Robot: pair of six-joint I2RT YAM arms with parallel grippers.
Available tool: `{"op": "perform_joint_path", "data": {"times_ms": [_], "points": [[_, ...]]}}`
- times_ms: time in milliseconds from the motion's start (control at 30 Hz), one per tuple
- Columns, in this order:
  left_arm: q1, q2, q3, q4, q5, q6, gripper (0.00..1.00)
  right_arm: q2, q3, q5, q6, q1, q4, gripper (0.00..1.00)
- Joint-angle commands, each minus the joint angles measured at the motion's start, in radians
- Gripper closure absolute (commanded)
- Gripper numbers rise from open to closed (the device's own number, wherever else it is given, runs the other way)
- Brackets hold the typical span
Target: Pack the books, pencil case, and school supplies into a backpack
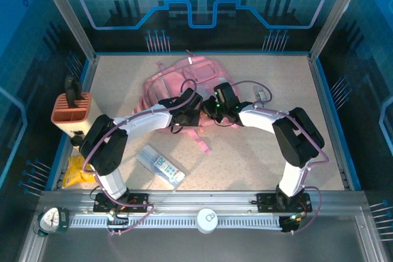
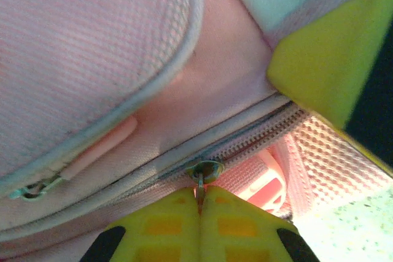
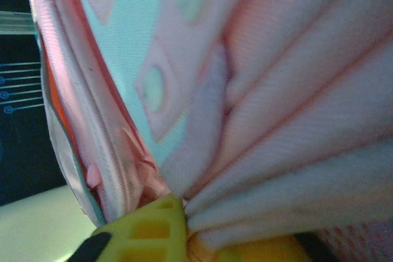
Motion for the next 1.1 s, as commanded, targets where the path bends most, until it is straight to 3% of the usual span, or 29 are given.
{"op": "perform_joint_path", "data": {"times_ms": [0,133,200,400,700,1067], "points": [[0.011,0.03,-0.004,-0.033,-0.033,0.001,1.0,0.014,0.018,0.072,-0.043,-0.012,0.023,0.97],[0.011,0.059,0.005,-0.009,-0.038,-0.011,1.0,-0.003,-0.01,0.079,-0.039,-0.013,0.048,1.0],[0.011,0.073,0.012,-0.006,-0.058,-0.017,0.92,-0.015,-0.013,0.077,-0.04,-0.012,0.049,1.0],[0.014,0.107,0.013,0.024,-0.046,-0.032,0.86,-0.034,-0.025,0.061,-0.032,-0.009,0.069,1.0],[0.027,0.068,0.015,-0.028,-0.107,-0.038,1.0,-0.082,-0.036,0.064,-0.057,-0.013,0.062,1.0],[0.085,-0.088,-0.111,-0.151,-0.09,0.02,1.0,-0.139,-0.044,-0.097,-0.136,-0.15,0.013,1.0]]}}
